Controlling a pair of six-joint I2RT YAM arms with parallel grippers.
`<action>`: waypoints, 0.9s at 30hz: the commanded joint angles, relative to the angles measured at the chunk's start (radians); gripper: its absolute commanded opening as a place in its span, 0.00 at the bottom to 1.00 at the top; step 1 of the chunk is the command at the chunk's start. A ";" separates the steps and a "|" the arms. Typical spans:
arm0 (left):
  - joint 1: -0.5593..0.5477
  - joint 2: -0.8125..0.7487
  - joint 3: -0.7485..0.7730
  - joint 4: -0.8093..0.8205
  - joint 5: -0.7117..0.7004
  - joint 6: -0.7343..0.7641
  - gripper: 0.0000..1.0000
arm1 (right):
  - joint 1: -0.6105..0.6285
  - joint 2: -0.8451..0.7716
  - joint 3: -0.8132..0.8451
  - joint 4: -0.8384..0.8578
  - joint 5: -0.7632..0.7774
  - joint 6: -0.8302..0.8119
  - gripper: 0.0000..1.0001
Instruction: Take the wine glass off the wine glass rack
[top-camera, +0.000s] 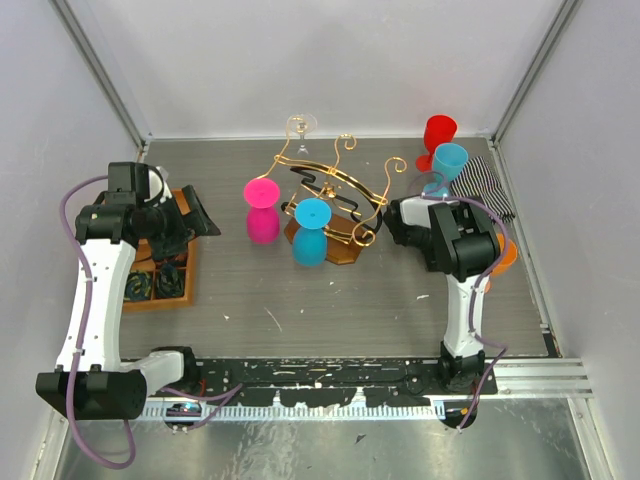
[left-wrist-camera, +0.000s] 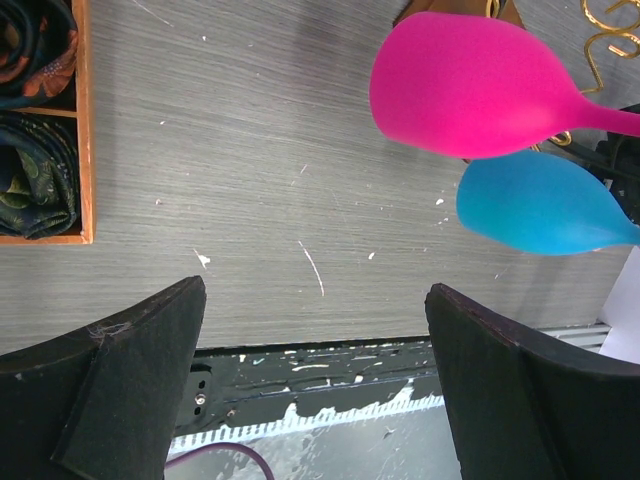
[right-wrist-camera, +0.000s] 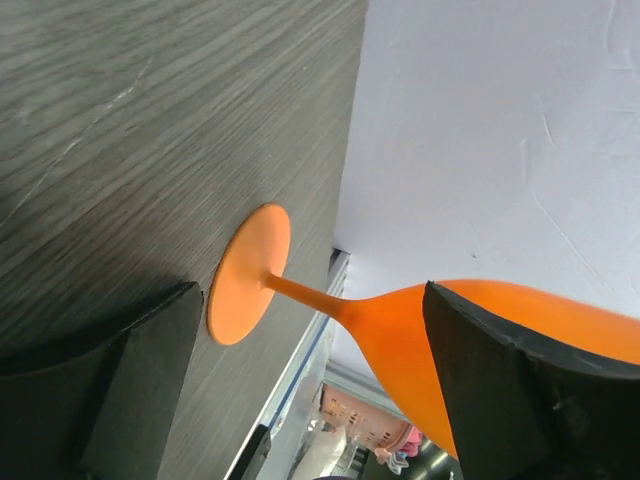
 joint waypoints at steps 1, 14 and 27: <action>0.002 -0.005 -0.002 0.000 -0.003 0.013 0.98 | 0.020 -0.027 0.018 0.195 -0.302 0.019 1.00; 0.002 -0.007 0.003 -0.002 -0.004 0.015 0.98 | 0.019 -0.113 -0.003 0.274 -0.575 -0.088 1.00; 0.002 -0.002 0.012 -0.007 -0.003 0.017 0.98 | -0.008 -0.273 -0.140 0.337 -0.737 -0.137 1.00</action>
